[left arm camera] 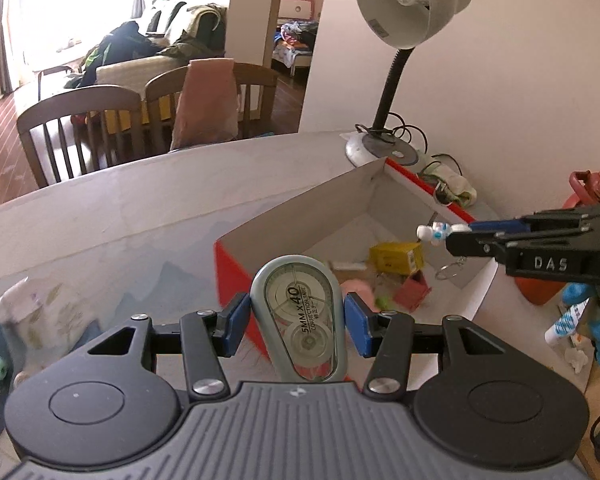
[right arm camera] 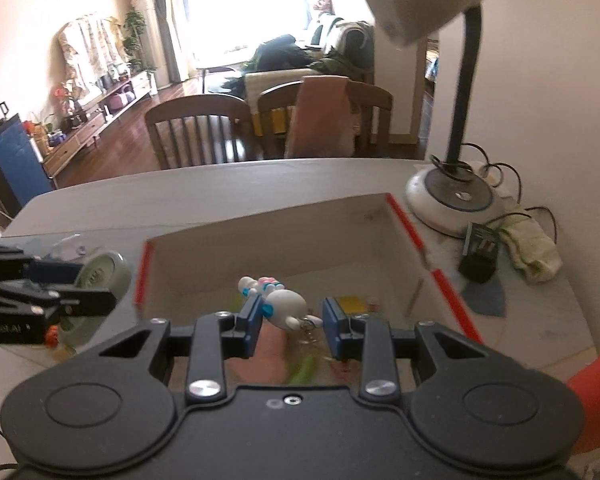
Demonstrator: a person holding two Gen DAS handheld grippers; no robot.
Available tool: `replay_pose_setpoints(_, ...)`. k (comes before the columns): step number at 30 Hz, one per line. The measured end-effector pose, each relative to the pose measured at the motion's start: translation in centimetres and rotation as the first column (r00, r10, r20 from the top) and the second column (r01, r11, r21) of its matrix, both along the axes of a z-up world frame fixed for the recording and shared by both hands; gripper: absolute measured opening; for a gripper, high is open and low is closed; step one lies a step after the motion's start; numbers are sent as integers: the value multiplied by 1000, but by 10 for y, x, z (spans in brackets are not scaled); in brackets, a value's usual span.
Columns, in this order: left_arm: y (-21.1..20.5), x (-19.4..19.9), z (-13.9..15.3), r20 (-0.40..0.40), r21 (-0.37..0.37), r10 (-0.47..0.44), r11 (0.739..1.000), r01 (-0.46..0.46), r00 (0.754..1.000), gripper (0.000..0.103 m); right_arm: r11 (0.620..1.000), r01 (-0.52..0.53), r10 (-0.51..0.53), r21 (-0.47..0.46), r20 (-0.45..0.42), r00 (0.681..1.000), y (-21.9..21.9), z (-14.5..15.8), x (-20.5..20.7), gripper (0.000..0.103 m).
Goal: Organize rigid objects
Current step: 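Carry the correction tape and bunny keychain over the red box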
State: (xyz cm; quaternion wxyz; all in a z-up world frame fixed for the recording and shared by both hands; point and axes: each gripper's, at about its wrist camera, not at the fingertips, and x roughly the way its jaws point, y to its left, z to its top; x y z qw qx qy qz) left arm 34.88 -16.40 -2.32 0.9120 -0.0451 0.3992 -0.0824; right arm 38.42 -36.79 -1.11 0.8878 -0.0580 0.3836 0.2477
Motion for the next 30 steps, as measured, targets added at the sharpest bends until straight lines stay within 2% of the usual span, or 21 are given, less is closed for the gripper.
replay_pose_setpoints(8,-35,47,-14,-40,40,-17,999,19,999,51,1000,-3,2,-30,-35,999,-12,-26,17,31)
replay_pose_setpoints(17,-68,91,-39,-96,82,-38,996,46,995,51,988,-126,120,-94,-61,991,2,-50,0,31)
replay_pose_setpoints(30,-84,111,-73,-183,114,-18,993,39,983,51,970,-174,158,-168,-104,982,13,-80,5,32)
